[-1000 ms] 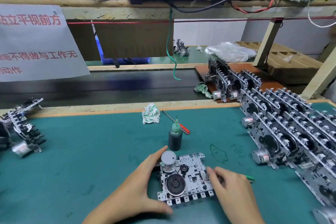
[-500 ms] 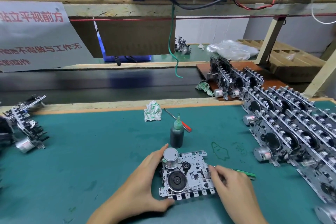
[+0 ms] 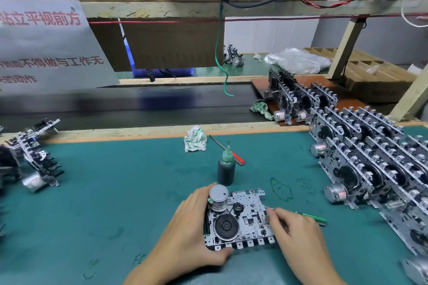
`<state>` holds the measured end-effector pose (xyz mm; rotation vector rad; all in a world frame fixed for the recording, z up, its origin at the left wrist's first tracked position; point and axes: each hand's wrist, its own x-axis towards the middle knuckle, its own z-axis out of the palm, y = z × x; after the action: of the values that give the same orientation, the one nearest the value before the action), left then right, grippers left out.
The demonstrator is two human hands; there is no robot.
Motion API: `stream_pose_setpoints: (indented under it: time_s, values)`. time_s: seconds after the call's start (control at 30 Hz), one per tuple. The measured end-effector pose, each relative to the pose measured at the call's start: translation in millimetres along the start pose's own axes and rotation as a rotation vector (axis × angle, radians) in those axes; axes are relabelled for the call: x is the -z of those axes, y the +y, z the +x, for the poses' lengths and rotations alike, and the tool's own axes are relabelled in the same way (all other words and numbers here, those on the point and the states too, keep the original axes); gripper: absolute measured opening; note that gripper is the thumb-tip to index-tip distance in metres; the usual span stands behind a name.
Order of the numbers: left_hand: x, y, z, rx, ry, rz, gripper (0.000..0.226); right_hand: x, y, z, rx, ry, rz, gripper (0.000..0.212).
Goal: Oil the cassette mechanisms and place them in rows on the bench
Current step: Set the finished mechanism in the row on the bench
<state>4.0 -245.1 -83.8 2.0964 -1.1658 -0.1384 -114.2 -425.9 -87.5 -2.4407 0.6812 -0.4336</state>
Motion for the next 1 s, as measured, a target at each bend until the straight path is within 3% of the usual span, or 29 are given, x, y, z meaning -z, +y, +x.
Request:
stream_pose_setpoints:
  time_s: [0.57,0.73,0.9,1.0]
  values:
    - [5.4,-7.1,-3.3,0.067,-0.125,-0.013,0.125,0.2,-1.3,-1.2,0.036,0.007,0.014,0.041]
    - [-2.8,-1.9,-1.4,0.091,-0.051,0.058,0.109,-0.2,-1.8,-1.1,0.038,0.005,0.014,0.043]
    - [5.9,-11.4,-1.9,0.083,-0.135,0.028,0.128,-0.8,-1.3,-0.7,0.050,0.007,0.010,0.042]
    - [6.3,-12.2,-3.3,0.077,-0.132,0.020,0.128,-1.6,-0.2,-0.4,0.057,0.009,-0.001,0.040]
